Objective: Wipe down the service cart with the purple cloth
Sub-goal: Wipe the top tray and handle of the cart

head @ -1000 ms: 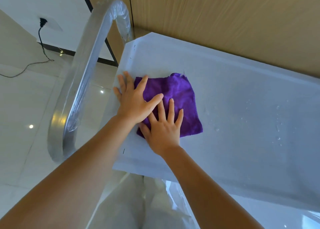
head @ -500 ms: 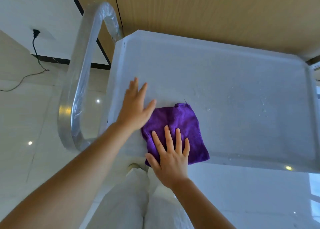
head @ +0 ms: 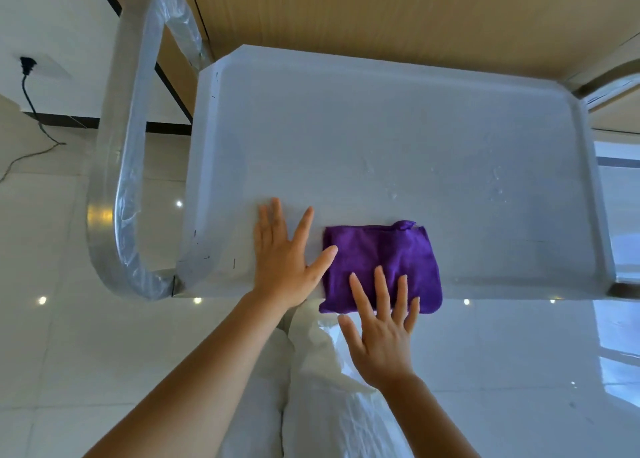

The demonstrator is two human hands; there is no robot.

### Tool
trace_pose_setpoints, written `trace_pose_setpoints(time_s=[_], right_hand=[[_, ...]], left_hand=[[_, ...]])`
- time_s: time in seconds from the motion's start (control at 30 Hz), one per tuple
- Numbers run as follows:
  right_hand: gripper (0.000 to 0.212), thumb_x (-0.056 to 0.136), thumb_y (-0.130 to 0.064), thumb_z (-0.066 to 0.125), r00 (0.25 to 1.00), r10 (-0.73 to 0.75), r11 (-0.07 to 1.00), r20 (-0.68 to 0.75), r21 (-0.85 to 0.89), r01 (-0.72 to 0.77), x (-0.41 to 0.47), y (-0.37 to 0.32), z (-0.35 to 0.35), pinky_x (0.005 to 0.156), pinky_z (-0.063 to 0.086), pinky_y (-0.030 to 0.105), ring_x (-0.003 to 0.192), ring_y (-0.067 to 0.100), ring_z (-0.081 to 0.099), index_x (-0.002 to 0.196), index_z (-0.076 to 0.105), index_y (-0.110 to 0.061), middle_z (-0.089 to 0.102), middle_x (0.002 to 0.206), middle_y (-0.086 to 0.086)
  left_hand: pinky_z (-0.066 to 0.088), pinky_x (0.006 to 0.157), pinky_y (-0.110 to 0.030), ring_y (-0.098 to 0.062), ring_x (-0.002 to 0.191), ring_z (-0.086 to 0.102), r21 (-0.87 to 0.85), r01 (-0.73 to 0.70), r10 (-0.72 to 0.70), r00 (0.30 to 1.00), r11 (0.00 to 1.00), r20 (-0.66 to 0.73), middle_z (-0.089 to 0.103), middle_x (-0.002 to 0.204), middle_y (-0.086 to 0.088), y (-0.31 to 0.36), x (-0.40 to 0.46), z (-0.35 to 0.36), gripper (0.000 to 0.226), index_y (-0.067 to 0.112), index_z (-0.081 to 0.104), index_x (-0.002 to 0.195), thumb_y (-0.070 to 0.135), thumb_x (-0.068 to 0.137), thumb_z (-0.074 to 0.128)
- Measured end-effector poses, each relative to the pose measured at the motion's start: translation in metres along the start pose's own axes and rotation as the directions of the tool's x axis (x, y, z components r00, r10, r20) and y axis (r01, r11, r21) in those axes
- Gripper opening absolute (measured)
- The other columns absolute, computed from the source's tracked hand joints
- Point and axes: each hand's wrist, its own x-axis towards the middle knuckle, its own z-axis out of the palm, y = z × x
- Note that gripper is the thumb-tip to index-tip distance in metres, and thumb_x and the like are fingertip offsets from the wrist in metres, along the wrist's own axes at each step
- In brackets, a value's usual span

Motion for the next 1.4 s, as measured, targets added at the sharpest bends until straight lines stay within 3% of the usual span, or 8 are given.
trace_pose_setpoints(time_s=[0.1, 0.23, 0.47, 0.73, 0.9, 1.13, 1.23, 1.4], right_hand=[[0.051, 0.09, -0.055, 0.03, 0.999, -0.022, 1.0, -0.038, 0.0, 0.022, 0.013, -0.014, -0.004, 0.108, 0.007, 0.061, 0.137, 0.038, 0.013, 0.135, 0.038, -0.033, 0.038, 0.146, 0.006], [0.072, 0.076, -0.068, 0.036, 0.998, -0.056, 0.992, -0.023, -0.116, 0.053, 0.032, -0.02, 0.0, 0.1, 0.011, 0.066, 0.136, 0.044, 0.016, 0.138, 0.035, -0.031, 0.033, 0.148, 0.008], [0.079, 0.083, -0.076, 0.015, 0.934, 0.352, 0.936, -0.067, 0.017, -0.352, 0.036, 0.025, -0.007, 0.1, 0.013, 0.07, 0.136, 0.047, 0.019, 0.143, 0.027, -0.027, 0.028, 0.149, 0.02], [0.057, 0.097, -0.048, 0.001, 0.993, 0.118, 0.992, 0.011, -0.048, -0.118, 0.053, 0.013, -0.017, 0.104, 0.005, 0.064, 0.139, 0.033, 0.014, 0.142, 0.029, -0.028, 0.032, 0.149, 0.013], [0.055, 0.093, -0.054, 0.019, 0.999, -0.039, 0.983, 0.022, -0.18, 0.043, 0.085, 0.012, -0.021, 0.103, 0.014, 0.065, 0.138, 0.037, 0.017, 0.143, 0.024, -0.032, 0.029, 0.15, 0.014], [0.075, 0.078, -0.064, 0.031, 0.988, -0.153, 0.957, 0.022, -0.245, 0.154, 0.147, 0.009, -0.032, 0.1, 0.019, 0.067, 0.137, 0.042, 0.02, 0.146, 0.02, -0.033, 0.025, 0.151, 0.017], [0.063, 0.084, -0.055, 0.026, 0.987, -0.153, 0.96, 0.04, -0.232, 0.159, 0.169, 0.008, -0.038, 0.098, 0.025, 0.068, 0.135, 0.042, 0.03, 0.143, 0.025, -0.032, 0.032, 0.149, 0.017], [0.063, 0.087, -0.057, 0.02, 0.992, -0.113, 0.969, 0.06, -0.214, 0.124, 0.208, 0.005, -0.048, 0.103, 0.021, 0.064, 0.139, 0.038, 0.023, 0.145, 0.009, -0.035, 0.025, 0.153, 0.012]], left_hand=[[-0.012, 0.112, -0.044, -0.027, 0.142, -0.019, 0.075, -0.061, 0.057, 0.997, 0.995, 0.049, -0.016, 0.156, -0.008, 0.021, 0.0, 0.006, 0.088, 0.026, 0.004, 0.15, 0.072, 0.075, 0.003], [-0.013, 0.112, -0.035, -0.02, 0.143, -0.016, 0.016, -0.112, 0.111, 0.991, 0.994, 0.078, -0.01, 0.157, -0.006, 0.043, -0.003, 0.023, 0.086, 0.019, -0.003, 0.149, 0.065, 0.076, -0.002], [-0.018, 0.11, -0.038, -0.024, 0.14, -0.026, 0.015, -0.038, 0.035, 0.989, 0.999, 0.145, -0.023, 0.153, -0.012, 0.05, -0.001, 0.031, 0.088, 0.03, -0.023, 0.141, 0.073, 0.068, -0.001], [-0.006, 0.113, -0.046, -0.029, 0.143, -0.013, 0.109, -0.022, 0.016, 0.998, 0.994, 0.054, -0.014, 0.156, -0.012, 0.085, 0.024, 0.016, 0.092, 0.019, -0.008, 0.149, 0.074, 0.076, 0.001], [0.003, 0.115, -0.042, -0.027, 0.144, -0.006, 0.1, 0.054, -0.064, 0.994, 0.994, 0.094, -0.006, 0.157, -0.01, 0.088, 0.043, 0.007, 0.099, 0.017, -0.006, 0.149, 0.077, 0.07, -0.003], [0.033, 0.104, -0.051, -0.038, 0.131, 0.039, 0.082, 0.055, -0.054, 0.998, 0.995, -0.007, 0.043, 0.141, -0.021, 0.086, 0.046, 0.017, 0.084, 0.001, 0.035, 0.14, 0.064, 0.09, 0.012], [0.031, 0.103, -0.055, -0.038, 0.13, 0.04, 0.064, 0.068, -0.066, 0.997, 0.996, -0.029, 0.044, 0.139, -0.022, 0.091, 0.049, 0.019, 0.08, 0.0, 0.036, 0.139, 0.06, 0.093, 0.011], [0.003, 0.109, -0.044, -0.031, 0.142, 0.018, 0.005, 0.12, -0.12, 0.99, 0.993, -0.072, 0.025, 0.152, -0.018, 0.102, 0.072, 0.005, 0.091, 0.002, 0.02, 0.146, 0.067, 0.086, -0.001]])
